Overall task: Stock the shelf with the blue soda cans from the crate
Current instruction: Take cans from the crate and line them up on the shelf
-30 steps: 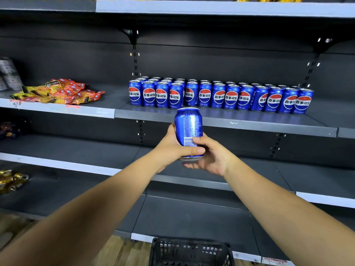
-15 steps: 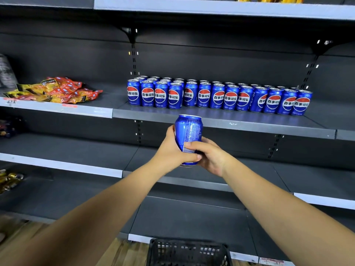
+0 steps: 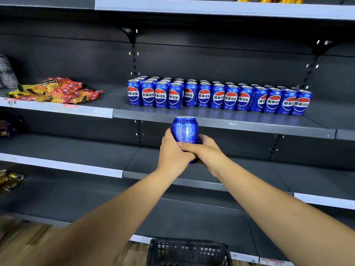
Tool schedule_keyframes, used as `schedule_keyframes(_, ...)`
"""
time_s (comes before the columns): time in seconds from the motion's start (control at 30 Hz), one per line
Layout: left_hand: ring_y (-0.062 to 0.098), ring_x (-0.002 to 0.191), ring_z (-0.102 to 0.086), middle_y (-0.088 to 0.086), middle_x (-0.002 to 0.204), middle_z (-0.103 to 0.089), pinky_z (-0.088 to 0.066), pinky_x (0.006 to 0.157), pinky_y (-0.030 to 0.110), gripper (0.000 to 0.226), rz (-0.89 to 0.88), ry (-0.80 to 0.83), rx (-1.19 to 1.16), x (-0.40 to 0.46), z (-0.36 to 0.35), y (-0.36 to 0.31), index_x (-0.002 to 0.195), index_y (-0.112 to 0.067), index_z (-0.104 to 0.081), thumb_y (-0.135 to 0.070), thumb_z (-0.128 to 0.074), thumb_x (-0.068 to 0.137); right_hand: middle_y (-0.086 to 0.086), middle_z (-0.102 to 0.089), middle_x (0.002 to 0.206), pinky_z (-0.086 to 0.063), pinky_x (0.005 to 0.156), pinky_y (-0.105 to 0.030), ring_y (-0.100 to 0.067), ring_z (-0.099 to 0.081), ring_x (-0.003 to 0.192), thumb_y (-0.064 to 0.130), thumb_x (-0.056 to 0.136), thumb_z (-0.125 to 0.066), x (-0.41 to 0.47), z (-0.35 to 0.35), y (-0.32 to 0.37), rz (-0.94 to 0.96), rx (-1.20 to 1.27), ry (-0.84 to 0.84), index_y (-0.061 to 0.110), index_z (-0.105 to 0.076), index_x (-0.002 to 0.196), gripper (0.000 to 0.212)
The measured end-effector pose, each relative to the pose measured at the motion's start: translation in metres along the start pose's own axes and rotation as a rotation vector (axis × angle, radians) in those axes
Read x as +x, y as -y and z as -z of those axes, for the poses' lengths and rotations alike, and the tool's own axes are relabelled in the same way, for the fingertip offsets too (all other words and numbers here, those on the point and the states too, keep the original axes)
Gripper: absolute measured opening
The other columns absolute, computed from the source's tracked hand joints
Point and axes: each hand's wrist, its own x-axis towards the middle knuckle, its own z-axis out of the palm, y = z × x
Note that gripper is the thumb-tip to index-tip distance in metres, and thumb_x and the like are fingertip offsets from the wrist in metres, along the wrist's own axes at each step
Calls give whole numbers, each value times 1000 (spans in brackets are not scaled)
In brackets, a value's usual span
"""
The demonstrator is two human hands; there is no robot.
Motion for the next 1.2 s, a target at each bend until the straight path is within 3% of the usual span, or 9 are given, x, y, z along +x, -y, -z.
schedule_keyframes(0.17, 20, 93, -62, 7, 107, -61, -52, 76, 29, 58, -12, 23, -26, 2, 3, -4, 105, -23, -46, -4, -77, 59, -6, -67, 99, -56, 75, -34, -17, -65, 79, 11, 76, -76, 3, 0, 11, -82, -2, 33, 13, -52, 107, 40)
schedule_keyframes(0.3, 19, 92, -64, 4, 104, -64, -54, 80, 33, 58, -28, 70, -41, 1, 8, -13, 99, -28, -46, -15, -76, 51, -6, -67, 106, -52, 91, -43, -20, -65, 90, 10, 76, -75, 3, 1, 14, -87, 9, 77, 17, -51, 111, 43)
schedule_keyframes(0.5, 7, 83, -61, 0, 100, -63, -51, 64, 13, 59, -26, 155, -131, 2, 19, -21, 113, -16, -47, 5, -76, 67, -3, -72, 94, -55, 75, -34, -18, -68, 84, 2, 81, -67, 1, 10, 18, -97, 154, 192, 12, -56, 118, 40)
schedule_keyframes(0.67, 11, 88, -63, 7, 108, -64, -52, 70, 16, 59, -16, 196, -168, 3, 17, -19, 117, -12, -47, 5, -76, 69, -6, -72, 99, -57, 76, -32, -18, -69, 83, 7, 75, -75, -1, 11, 18, -23, -2, 80, 14, -62, 108, 35)
schedule_keyframes(0.83, -1, 81, -60, -8, 98, -61, -48, 62, 7, 56, -43, 193, -179, -1, 12, -17, 116, -21, -41, 3, -70, 75, -1, -71, 87, -56, 68, -25, -14, -68, 75, 8, 71, -79, -3, 10, 21, 82, -87, -6, 17, -63, 92, 28)
schedule_keyframes(1.03, 7, 82, -57, 0, 102, -58, -46, 61, 14, 58, -43, 50, -107, -4, -1, -15, 111, -20, -38, 1, -72, 69, -3, -68, 98, -58, 78, -36, -19, -67, 89, 17, 64, -86, -4, 6, 19, 108, -194, -99, 16, -59, 99, 44)
schedule_keyframes(1.2, 8, 83, -59, -4, 97, -60, -45, 61, 13, 57, -51, 8, -123, -7, -3, -15, 108, -22, -42, 2, -73, 66, 0, -66, 100, -55, 71, -25, -13, -65, 87, 15, 67, -85, -9, 9, 20, 103, -157, -61, 12, -55, 110, 53)
